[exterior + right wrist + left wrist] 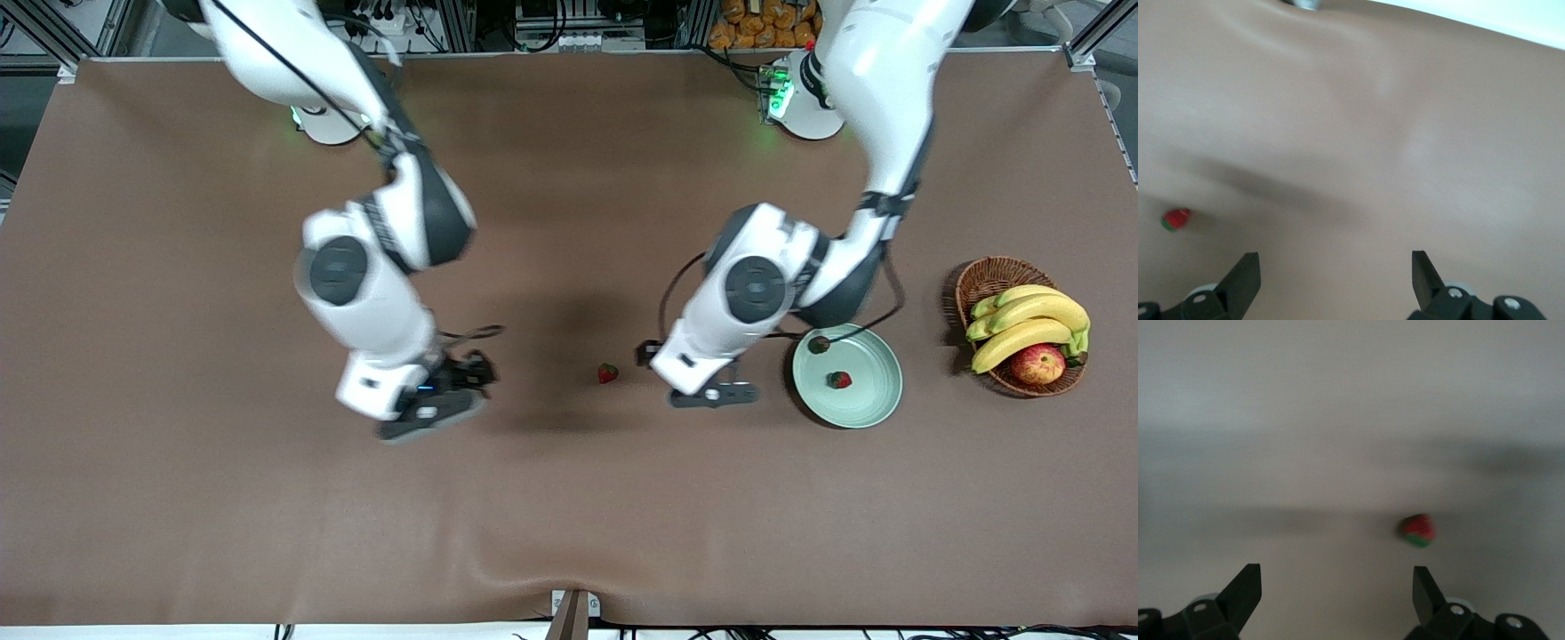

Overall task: Collect all strawberries into plate
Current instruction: 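Hand the strawberry to the left gripper while the right gripper withdraws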

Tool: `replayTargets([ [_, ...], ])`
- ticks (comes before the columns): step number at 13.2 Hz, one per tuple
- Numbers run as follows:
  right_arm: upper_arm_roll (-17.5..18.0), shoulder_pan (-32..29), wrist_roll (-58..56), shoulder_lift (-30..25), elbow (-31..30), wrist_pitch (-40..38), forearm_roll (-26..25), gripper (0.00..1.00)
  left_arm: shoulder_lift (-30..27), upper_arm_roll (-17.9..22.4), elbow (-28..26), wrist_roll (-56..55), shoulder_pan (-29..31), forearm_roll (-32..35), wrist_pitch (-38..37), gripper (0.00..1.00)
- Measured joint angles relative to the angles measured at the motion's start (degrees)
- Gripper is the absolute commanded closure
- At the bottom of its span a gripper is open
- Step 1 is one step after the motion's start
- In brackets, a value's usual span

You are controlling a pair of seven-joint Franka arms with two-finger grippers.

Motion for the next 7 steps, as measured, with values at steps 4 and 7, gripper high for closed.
replayTargets([
  [4, -0.1, -11.2, -4.8, -9.5, -7.8, -5.4, 0.0, 0.00, 6.7, 0.4, 0.5, -2.7, -5.7, 0.1, 10.1, 0.00],
  [7, 0.1, -17.5, -7.1, -18.0, -16.0, -6.7, -1.0, 0.00, 9.1, 0.5, 0.8, -2.7, -6.3, 2.5, 10.4, 0.08],
])
